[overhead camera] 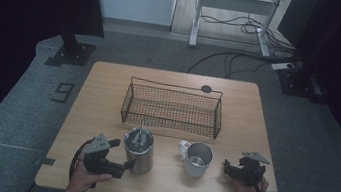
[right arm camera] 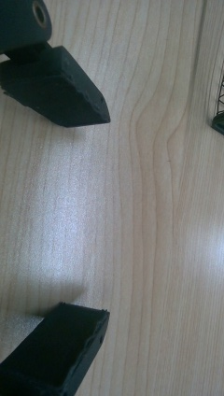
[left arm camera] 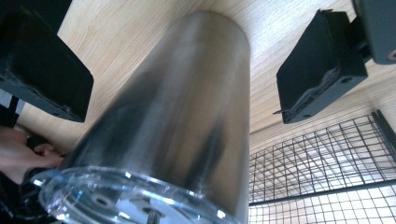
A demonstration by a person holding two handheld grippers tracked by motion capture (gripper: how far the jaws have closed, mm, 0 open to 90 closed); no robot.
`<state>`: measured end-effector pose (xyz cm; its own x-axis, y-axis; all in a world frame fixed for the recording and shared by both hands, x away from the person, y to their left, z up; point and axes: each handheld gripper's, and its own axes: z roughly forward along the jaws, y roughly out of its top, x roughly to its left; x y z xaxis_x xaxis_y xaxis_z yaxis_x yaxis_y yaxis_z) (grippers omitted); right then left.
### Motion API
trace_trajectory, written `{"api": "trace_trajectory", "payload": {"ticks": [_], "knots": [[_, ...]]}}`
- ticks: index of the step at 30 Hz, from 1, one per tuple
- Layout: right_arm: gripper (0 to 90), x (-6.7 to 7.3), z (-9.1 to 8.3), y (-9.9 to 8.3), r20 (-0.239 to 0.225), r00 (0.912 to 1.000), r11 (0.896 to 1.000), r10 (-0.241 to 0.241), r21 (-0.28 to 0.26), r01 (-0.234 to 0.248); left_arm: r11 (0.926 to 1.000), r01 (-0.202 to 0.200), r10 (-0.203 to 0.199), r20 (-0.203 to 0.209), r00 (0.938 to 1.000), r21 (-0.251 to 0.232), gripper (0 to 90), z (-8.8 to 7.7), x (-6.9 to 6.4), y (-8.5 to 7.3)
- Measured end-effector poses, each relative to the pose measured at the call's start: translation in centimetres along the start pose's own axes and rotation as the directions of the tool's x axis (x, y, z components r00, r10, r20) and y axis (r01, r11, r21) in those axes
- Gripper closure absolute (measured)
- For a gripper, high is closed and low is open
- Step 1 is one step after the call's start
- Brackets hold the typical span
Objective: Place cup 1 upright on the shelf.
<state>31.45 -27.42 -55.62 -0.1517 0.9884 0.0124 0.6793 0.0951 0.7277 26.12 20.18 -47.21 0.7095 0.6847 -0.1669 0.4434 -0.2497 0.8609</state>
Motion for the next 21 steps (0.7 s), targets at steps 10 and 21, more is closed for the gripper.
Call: {"api": "trace_trajectory", "payload": {"ticks": [10,21], "knots": [[6.2,0.0,0.0,0.0,0.001,1.0000,1.000,0.001,-0.001,-0.001,0.9999,-0.016,0.016,-0.003,0.9999,0.006,2.9,1.3,-0.6,0.6],[6.5,0.0,0.0,0.0,0.003,1.0000,1.000,0.004,0.000,-0.004,0.9999,-0.014,0.014,-0.023,0.9997,-0.001,0.8,2.5,-1.2,1.3]]}}
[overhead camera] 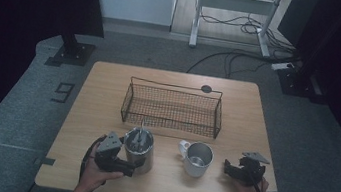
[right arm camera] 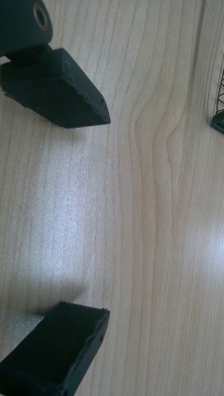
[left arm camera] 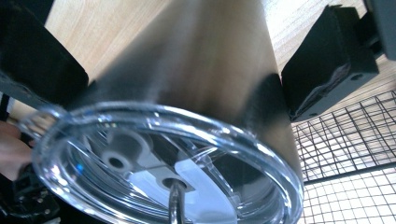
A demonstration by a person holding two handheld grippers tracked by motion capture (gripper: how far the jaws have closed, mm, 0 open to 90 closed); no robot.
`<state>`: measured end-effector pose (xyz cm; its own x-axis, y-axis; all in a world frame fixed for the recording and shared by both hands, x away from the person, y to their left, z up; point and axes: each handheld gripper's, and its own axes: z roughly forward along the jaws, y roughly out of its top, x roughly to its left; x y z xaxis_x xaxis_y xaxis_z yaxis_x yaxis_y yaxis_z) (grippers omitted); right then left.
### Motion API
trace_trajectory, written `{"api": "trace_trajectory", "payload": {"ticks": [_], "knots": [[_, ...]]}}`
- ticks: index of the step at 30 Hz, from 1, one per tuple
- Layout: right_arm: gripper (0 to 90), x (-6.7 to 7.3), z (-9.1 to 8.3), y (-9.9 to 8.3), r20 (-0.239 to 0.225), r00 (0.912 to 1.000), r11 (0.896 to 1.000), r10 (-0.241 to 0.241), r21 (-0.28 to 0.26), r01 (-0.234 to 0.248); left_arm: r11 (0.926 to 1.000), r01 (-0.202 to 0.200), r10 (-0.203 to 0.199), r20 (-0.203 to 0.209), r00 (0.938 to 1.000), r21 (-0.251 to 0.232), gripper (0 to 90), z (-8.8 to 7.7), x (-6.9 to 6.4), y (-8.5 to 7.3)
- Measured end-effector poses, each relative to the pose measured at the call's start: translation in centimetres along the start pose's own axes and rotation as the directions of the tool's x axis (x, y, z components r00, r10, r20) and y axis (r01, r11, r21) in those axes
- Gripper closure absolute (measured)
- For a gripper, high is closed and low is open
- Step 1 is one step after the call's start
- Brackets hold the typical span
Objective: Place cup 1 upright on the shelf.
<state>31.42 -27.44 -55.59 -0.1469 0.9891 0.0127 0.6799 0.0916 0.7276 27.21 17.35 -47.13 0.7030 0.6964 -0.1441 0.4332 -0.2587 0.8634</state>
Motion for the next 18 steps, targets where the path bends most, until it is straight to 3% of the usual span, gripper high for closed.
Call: {"api": "trace_trajectory", "payload": {"ticks": [14,18], "knots": [[7.2,0.0,0.0,0.0,0.003,1.0000,1.000,0.002,-0.002,-0.002,1.0000,-0.010,0.010,-0.057,0.9983,0.001,0.0,1.8,-0.3,-0.1],[7.2,0.0,0.0,0.0,0.002,1.0000,1.000,0.002,-0.002,-0.002,0.9999,-0.012,0.011,-0.056,0.9984,-0.002,0.0,2.3,-0.2,-0.2]]}}
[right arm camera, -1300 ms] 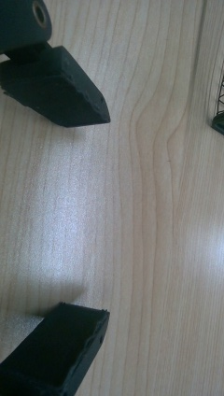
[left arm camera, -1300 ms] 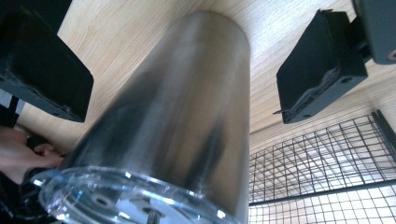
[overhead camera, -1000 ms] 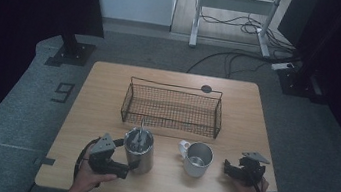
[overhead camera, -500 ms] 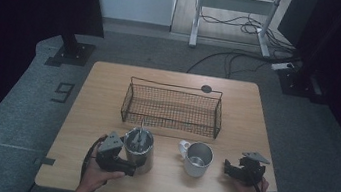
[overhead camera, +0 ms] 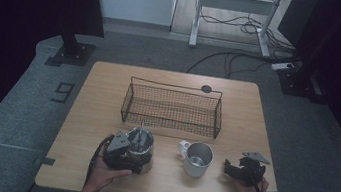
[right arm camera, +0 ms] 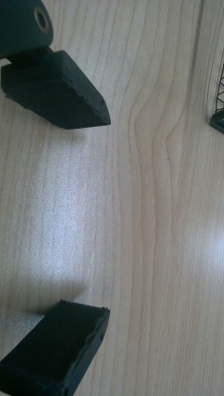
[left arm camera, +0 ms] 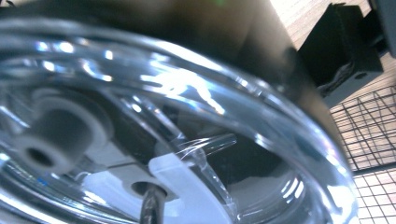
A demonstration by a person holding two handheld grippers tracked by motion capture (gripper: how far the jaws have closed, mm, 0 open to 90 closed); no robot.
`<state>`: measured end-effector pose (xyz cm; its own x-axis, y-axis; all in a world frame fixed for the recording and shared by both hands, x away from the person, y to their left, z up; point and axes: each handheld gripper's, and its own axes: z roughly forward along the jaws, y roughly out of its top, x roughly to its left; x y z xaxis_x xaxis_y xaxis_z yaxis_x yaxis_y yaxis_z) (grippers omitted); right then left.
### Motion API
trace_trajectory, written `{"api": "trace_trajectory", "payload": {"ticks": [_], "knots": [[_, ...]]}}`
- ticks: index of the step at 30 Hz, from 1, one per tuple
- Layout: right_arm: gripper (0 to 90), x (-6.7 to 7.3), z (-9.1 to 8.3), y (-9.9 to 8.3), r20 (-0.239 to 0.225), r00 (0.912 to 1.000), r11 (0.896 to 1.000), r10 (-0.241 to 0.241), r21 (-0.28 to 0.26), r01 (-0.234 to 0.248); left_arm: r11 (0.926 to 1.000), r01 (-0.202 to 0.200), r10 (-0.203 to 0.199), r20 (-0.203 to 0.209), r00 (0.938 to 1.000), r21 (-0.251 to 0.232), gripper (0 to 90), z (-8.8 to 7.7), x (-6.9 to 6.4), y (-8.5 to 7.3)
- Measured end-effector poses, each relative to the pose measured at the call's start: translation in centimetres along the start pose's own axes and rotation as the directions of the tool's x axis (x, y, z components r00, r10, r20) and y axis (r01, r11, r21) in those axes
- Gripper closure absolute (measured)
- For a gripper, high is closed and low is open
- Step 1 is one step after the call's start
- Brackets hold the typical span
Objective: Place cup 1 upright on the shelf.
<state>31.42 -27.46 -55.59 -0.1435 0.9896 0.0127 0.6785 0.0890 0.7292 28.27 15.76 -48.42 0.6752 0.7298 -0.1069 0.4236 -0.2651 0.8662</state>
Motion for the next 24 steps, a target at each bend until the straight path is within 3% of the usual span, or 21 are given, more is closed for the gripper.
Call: {"api": "trace_trajectory", "payload": {"ticks": [11,18,24], "knots": [[7.6,-0.01,-0.01,0.00,0.002,1.0000,1.000,0.002,-0.001,-0.002,0.9988,-0.044,0.044,-0.012,0.9990,-0.022,2.8,-0.08,-0.05,-0.11],[7.8,-0.02,-0.02,0.00,0.004,1.0000,1.000,0.004,-0.001,-0.004,0.9981,-0.053,0.052,-0.028,0.9983,-0.030,3.5,-0.17,-0.12,-0.07],[8.1,-0.03,-0.03,0.00,0.005,1.0000,1.000,0.004,-0.001,-0.004,0.9986,-0.038,0.036,-0.042,0.9985,-0.037,4.0,-0.40,0.12,-0.03]]}}
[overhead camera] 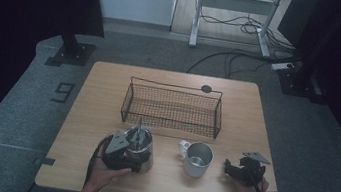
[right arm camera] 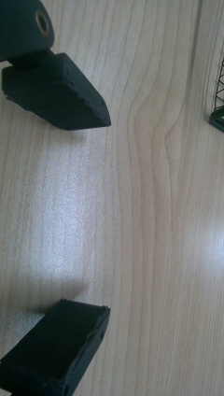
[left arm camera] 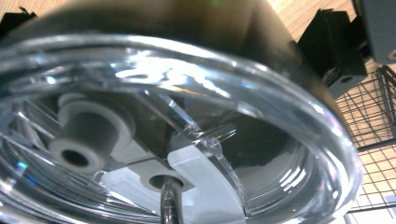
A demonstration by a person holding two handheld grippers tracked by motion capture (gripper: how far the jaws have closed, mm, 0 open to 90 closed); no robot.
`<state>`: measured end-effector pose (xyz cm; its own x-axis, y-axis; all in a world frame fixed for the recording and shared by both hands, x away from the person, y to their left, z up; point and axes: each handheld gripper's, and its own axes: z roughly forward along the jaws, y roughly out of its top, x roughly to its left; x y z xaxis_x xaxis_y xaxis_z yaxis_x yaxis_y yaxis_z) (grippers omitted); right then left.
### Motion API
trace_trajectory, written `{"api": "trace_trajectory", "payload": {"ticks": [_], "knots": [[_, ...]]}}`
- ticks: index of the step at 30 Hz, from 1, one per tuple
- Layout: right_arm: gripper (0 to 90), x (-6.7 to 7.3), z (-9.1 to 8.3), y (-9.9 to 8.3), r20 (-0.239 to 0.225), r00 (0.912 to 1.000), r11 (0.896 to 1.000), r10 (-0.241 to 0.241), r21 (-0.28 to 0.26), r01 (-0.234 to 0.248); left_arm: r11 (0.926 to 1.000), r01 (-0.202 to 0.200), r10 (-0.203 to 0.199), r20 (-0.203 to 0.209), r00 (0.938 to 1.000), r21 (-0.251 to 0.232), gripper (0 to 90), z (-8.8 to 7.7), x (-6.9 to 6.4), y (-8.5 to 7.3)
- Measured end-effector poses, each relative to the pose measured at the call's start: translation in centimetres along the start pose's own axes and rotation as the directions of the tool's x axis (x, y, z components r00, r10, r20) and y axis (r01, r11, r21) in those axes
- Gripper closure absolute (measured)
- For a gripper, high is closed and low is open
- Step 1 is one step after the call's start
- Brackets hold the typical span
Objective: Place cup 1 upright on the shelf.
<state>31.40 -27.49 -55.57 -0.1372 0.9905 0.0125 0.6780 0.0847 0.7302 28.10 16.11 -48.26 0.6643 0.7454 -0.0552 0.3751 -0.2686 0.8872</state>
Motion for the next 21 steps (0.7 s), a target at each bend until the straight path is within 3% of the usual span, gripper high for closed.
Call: {"api": "trace_trajectory", "payload": {"ticks": [14,21], "knots": [[8.3,0.0,0.0,0.0,0.001,1.0000,1.000,0.001,-0.001,-0.001,0.9986,0.034,-0.035,-0.024,0.9991,-0.040,4.1,-1.6,0.9,0.5],[8.7,-0.1,0.0,0.0,-0.004,1.0000,1.000,-0.003,-0.002,0.003,0.9979,0.048,-0.050,-0.052,0.9974,-0.043,4.1,-1.8,1.2,1.5]]}}
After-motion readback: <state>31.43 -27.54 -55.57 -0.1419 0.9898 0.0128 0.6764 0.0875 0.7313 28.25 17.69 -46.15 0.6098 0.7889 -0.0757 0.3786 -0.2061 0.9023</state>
